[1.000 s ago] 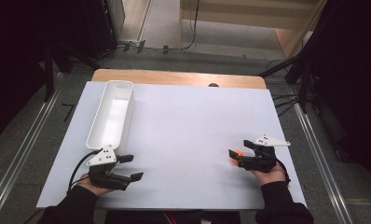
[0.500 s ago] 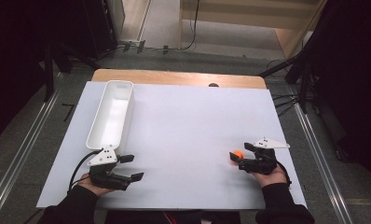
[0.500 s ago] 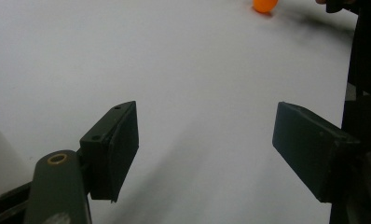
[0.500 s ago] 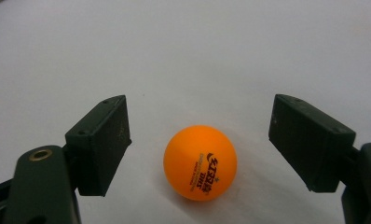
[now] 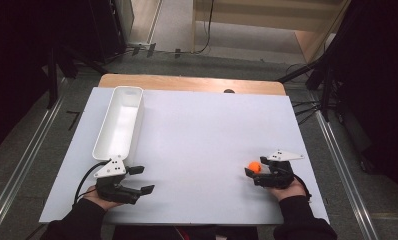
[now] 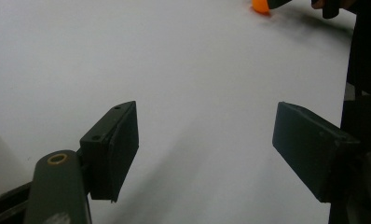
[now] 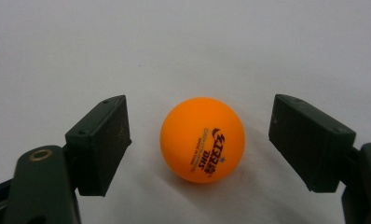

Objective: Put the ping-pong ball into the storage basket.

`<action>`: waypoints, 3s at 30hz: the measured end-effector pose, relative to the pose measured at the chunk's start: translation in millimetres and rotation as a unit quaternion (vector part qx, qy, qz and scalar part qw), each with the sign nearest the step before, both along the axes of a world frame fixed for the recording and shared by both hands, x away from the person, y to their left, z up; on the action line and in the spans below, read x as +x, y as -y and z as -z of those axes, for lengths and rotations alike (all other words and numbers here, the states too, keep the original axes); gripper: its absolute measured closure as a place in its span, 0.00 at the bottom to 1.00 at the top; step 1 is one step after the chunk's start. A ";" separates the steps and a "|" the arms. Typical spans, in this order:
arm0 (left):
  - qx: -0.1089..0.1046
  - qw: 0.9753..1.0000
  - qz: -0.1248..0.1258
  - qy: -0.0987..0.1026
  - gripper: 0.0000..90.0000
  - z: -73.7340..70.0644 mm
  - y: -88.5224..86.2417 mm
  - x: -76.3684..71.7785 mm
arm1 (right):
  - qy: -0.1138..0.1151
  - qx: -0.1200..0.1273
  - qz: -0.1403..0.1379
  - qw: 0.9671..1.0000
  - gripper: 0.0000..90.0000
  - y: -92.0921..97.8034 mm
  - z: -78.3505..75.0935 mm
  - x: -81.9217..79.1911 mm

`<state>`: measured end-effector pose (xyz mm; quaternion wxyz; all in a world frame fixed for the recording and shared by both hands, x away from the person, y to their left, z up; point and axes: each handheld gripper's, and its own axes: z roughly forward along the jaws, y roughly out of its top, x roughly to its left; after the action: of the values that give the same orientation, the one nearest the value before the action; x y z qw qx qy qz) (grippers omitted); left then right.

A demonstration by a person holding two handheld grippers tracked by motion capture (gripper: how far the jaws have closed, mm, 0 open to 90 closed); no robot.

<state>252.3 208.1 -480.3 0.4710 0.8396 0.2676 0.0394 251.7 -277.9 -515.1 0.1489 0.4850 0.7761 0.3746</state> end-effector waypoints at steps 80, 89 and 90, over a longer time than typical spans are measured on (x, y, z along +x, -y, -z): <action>0.003 1.000 0.011 0.000 0.26 0.1 1.9 1.5 | 0.041 0.062 -0.028 0.997 0.54 -2.1 -38.4 -11.5; 0.001 1.000 0.010 -0.002 0.26 0.5 1.8 1.9 | 0.034 0.071 -0.027 0.997 0.54 -2.8 -39.7 -9.8; 0.002 1.000 0.011 -0.001 0.26 0.5 1.9 2.1 | 0.033 0.071 -0.026 0.997 0.54 -3.2 -39.6 -9.5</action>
<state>254.4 206.2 -480.8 0.4698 0.8432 0.2591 0.0340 242.2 -274.7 -475.5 0.1299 0.4610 0.7547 0.4483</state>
